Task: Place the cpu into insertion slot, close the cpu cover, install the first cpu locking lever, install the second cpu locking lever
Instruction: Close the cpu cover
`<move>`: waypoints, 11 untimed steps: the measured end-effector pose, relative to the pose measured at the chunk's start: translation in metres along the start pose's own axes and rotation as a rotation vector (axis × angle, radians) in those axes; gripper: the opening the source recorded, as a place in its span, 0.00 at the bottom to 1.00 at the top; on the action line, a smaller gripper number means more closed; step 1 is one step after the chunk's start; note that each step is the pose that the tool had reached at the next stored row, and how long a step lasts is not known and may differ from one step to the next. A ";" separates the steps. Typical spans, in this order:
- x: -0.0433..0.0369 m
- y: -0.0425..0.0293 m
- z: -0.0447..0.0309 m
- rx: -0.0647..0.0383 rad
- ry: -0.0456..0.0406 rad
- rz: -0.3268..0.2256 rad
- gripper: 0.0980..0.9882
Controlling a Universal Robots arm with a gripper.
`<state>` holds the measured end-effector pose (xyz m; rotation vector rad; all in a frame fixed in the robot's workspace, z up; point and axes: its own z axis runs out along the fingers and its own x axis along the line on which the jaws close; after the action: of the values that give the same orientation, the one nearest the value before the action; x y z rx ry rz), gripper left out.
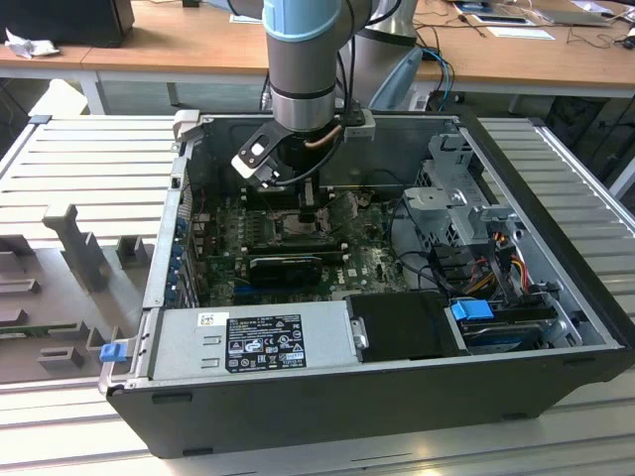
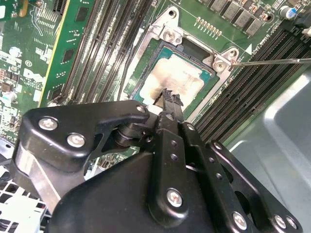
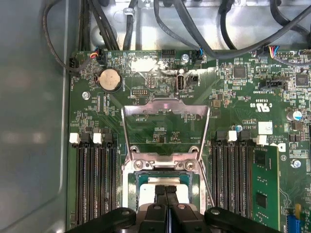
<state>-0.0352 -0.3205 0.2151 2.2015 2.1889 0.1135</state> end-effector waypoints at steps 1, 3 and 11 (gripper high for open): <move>0.0000 0.0000 0.0000 0.000 0.0001 0.000 0.01; 0.0000 0.0001 -0.0011 0.000 0.0000 0.000 0.01; 0.0005 0.0017 -0.0169 0.000 0.0003 0.000 0.01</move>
<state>-0.0348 -0.3205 0.2322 2.2013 2.1893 0.1140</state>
